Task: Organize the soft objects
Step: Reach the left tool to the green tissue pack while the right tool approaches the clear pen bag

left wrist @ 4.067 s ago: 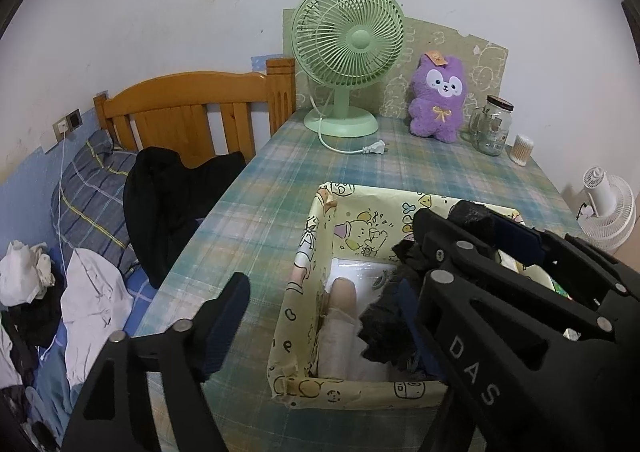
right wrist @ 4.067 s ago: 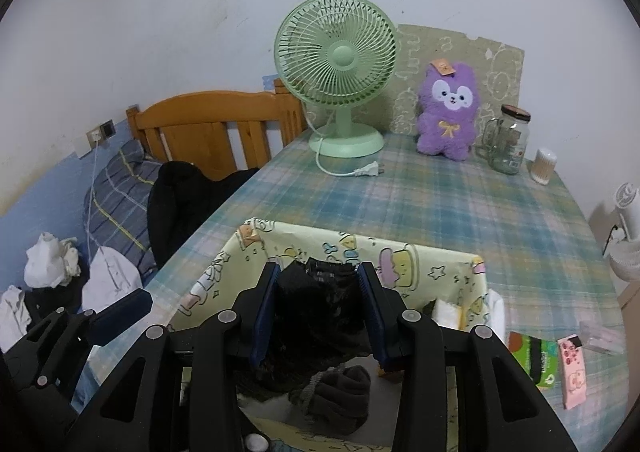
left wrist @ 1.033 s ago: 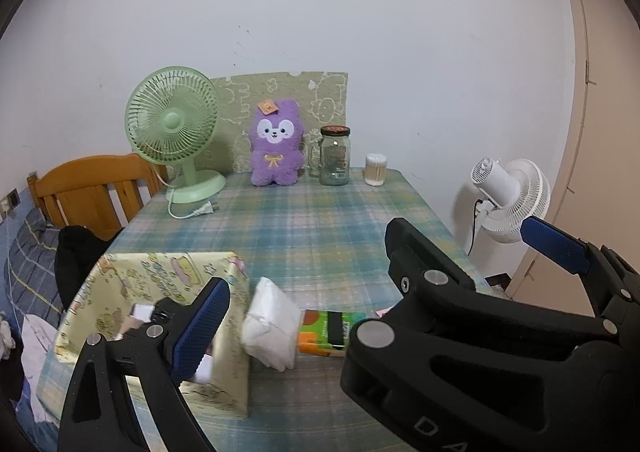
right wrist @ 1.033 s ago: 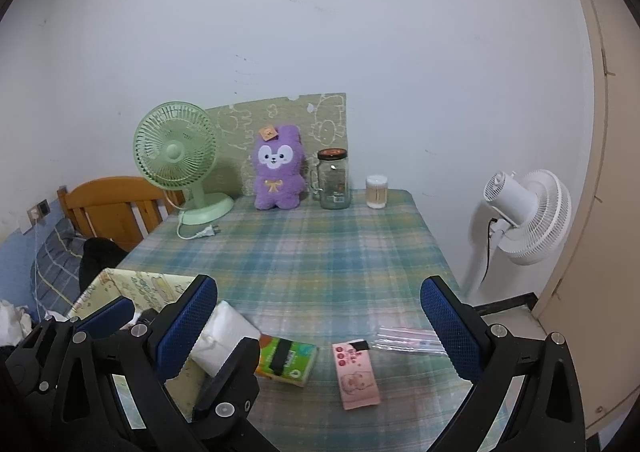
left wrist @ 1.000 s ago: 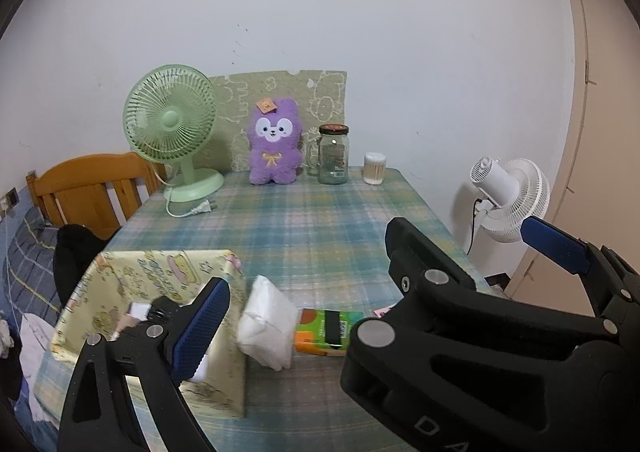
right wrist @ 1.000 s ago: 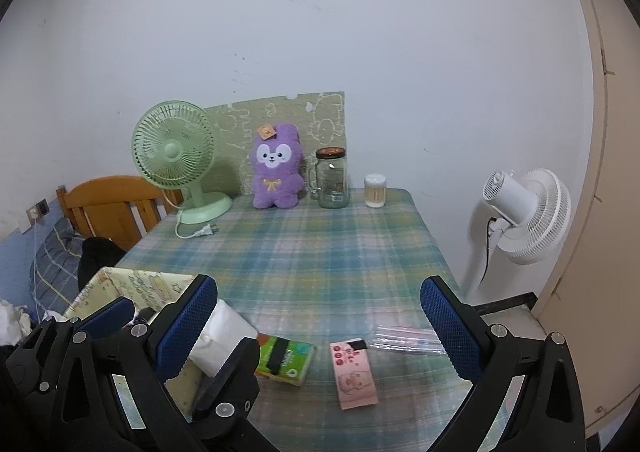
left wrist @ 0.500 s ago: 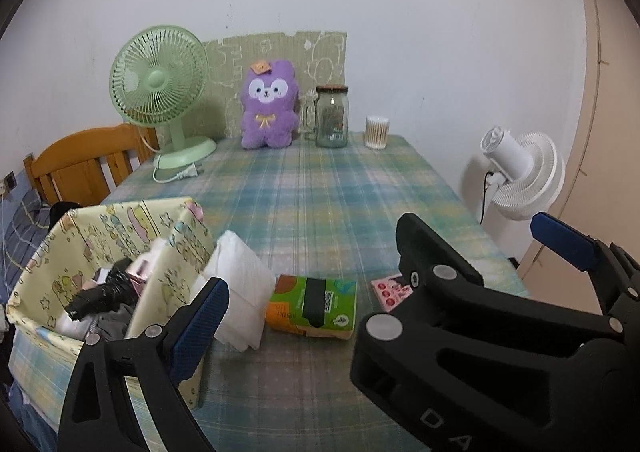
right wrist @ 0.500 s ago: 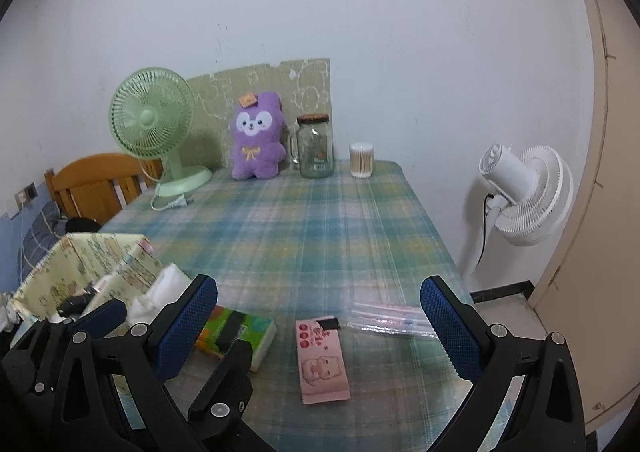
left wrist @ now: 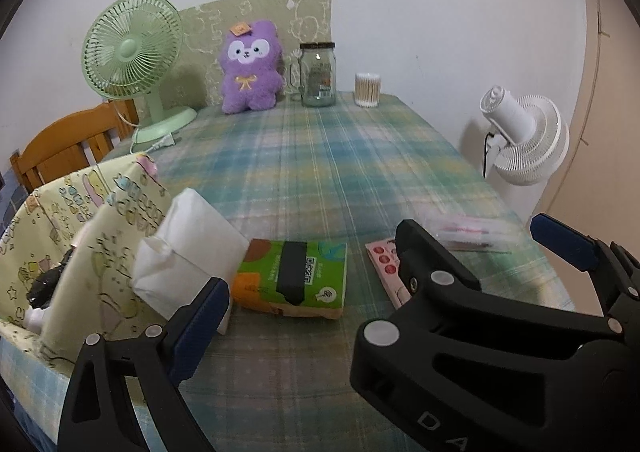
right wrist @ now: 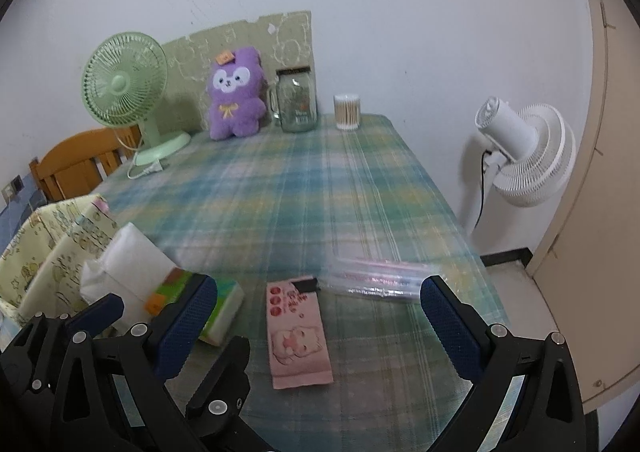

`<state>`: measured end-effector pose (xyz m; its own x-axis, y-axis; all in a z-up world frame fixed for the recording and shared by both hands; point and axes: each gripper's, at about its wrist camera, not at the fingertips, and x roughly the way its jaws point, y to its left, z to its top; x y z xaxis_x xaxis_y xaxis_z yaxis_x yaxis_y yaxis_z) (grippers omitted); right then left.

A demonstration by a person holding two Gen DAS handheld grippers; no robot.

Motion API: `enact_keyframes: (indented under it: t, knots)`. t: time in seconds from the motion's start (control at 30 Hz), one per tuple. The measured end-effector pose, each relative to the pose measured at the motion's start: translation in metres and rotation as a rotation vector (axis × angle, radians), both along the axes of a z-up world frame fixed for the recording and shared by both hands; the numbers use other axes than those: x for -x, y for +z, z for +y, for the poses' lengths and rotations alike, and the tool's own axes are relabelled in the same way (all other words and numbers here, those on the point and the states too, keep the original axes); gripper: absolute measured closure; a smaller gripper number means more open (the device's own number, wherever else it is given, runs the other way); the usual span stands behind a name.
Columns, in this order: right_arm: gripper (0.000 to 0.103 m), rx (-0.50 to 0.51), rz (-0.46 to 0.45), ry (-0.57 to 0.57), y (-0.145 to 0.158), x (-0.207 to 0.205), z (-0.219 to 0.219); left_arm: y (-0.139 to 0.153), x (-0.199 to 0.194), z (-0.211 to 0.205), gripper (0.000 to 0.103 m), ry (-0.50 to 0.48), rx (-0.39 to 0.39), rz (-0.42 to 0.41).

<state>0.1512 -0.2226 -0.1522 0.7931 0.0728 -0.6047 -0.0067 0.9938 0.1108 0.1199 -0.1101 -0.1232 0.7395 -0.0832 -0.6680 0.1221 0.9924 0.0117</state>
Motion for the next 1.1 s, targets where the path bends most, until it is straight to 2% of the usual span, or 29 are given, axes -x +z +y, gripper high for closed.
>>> enact_keyframes:
  t: [0.13, 0.37, 0.73, 0.9, 1.1]
  knots:
    - [0.000, 0.002, 0.035, 0.008, -0.010, -0.007, 0.000, -0.007, -0.006, -0.002, 0.006, -0.006, -0.015, 0.024]
    - [0.000, 0.016, 0.041, -0.006, -0.011, -0.016, -0.003, -0.010, -0.017, -0.005, 0.006, -0.010, -0.009, 0.049]
    - [0.000, 0.003, 0.031, -0.009, 0.000, -0.043, -0.015, 0.002, -0.043, -0.016, 0.006, -0.012, -0.011, 0.030]
    - [0.000, 0.054, 0.041, 0.013, -0.006, -0.055, -0.013, -0.007, -0.054, -0.019, 0.006, -0.017, -0.009, 0.071]
    - [0.000, 0.028, 0.079, 0.019, -0.020, -0.066, -0.016, -0.018, -0.062, -0.021, 0.006, -0.011, -0.012, 0.112]
